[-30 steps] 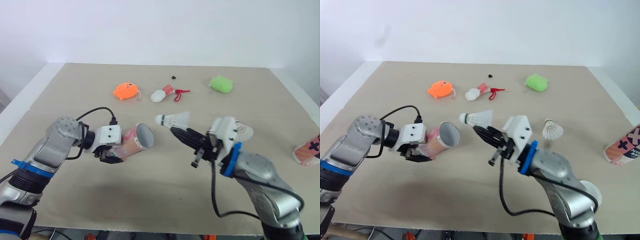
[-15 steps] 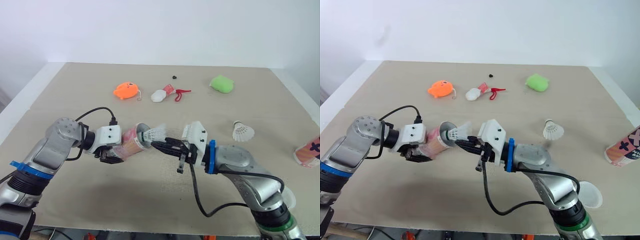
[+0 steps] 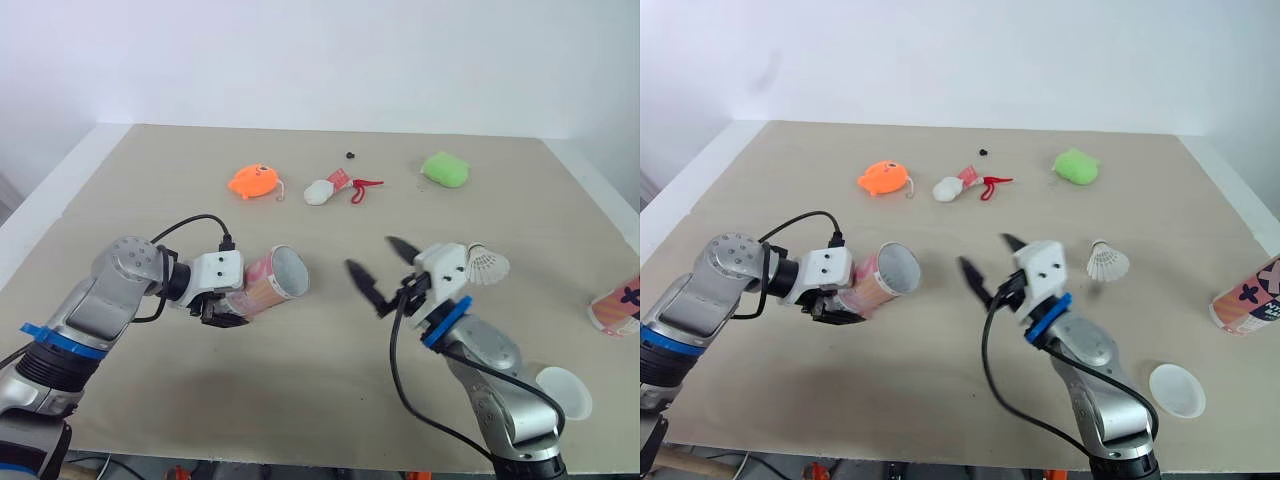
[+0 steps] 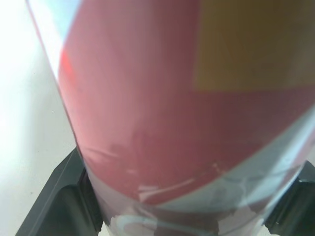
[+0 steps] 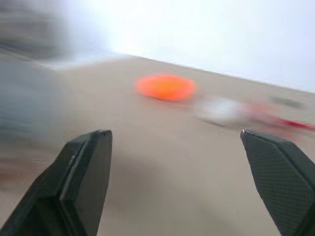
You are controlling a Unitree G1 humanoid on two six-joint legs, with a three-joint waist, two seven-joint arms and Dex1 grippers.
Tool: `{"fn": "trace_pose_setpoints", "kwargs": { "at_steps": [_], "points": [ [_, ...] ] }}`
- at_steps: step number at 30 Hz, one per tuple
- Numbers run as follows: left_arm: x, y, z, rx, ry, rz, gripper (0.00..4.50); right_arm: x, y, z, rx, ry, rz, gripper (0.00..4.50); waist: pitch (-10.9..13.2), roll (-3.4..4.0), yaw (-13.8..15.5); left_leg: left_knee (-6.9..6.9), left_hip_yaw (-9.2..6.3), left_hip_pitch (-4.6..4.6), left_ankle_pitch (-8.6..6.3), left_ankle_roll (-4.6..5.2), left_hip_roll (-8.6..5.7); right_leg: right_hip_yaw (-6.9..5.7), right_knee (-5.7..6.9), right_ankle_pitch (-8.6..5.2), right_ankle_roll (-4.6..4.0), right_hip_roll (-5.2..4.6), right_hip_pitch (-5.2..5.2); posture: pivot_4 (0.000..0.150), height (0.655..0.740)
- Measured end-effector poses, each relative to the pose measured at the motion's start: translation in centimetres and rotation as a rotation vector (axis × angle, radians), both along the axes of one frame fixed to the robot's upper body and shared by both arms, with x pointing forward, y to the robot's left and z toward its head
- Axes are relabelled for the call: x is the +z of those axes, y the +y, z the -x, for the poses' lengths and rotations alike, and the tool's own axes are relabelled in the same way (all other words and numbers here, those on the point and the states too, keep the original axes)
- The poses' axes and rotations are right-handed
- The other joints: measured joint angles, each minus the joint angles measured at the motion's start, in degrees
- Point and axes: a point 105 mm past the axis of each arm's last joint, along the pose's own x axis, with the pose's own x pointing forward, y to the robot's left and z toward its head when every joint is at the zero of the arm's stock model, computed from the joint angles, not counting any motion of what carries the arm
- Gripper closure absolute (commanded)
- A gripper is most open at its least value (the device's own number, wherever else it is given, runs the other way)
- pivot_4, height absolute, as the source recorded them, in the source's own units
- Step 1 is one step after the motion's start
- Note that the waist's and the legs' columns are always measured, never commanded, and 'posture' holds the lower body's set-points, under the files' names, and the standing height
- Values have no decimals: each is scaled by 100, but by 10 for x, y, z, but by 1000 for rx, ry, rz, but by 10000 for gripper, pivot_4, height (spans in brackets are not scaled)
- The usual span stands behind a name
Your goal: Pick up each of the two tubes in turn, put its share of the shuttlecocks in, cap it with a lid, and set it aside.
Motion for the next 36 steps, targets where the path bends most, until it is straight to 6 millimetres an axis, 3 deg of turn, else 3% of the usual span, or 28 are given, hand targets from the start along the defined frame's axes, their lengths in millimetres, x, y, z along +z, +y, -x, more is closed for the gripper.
{"fn": "trace_pose_setpoints", "kwargs": {
  "at_steps": [3, 6, 14, 20, 22, 23, 26, 28, 32, 36],
  "points": [
    [0, 0, 0, 1, 1, 1, 10400, -22, -41, -4, -262, 59, 1, 541, -3, 7, 0, -3, 4, 2, 0, 0, 0, 7, 0, -1, -1, 0, -2, 1500, 7400],
    [-1, 0, -1, 1, 3, 2, 10400, -28, -58, -4, -380, 75, -8, 541, -6, 14, -3, -5, 6, 10, 0, 0, 1, 11, 1, 0, -2, 2, 2, 1500, 7400],
    [-1, -1, -1, -3, -1, 2, 10400, -37, -71, -12, -474, 121, -34, 541, -6, 14, -4, -3, 16, 15, 0, 1, -1, 24, 1, 1, -1, 0, 6, 1500, 7400],
    [-1, -1, -1, -4, -3, 2, 10400, -45, -81, -34, -515, 178, -100, 541, -6, 15, -7, -5, 17, 17, 0, 1, -2, 26, 0, 1, 1, 1, 7, 1500, 7400],
    [-1, -1, -1, -3, -5, 2, 10400, -45, -84, -40, -522, 184, -112, 6068, -6, 16, -9, -4, 18, 17, 1, 1, -3, 27, 1, 3, 2, 1, 7, 1500, 7400],
    [-1, -1, -1, -3, -5, 3, 10400, -45, -85, -41, -524, 183, -113, 6690, -5, 17, -8, -4, 18, 17, 1, 2, -3, 27, 1, 3, 3, 0, 7, 1500, 7400],
    [-1, 0, 0, 6, -4, 6, 10400, -46, -92, -59, -542, 188, -142, 21505, -5, 18, -17, -6, 19, 18, 1, 2, -4, 27, 1, 12, 19, 2, 8, 1500, 7400],
    [-1, 1, 0, 12, -6, 7, 10400, -47, -99, -63, -570, 186, -146, 25749, -5, 18, -18, -6, 19, 17, 1, 2, -4, 27, 0, 14, 23, 1, 8, 1500, 7400],
    [-1, 2, 2, 22, -9, 4, 10400, -48, -104, -65, -586, 175, -154, 42982, -5, 18, -55, -11, 17, 20, 1, 2, -4, 28, 1, 13, 24, 3, 8, 1500, 7400],
    [-1, 2, 2, 27, -9, 4, 10400, -45, -104, -65, -576, 156, -158, 44788, -5, 18, -56, -11, 18, 20, 1, 2, -4, 30, 1, 14, 25, 2, 8, 1500, 7400]
  ]
}}
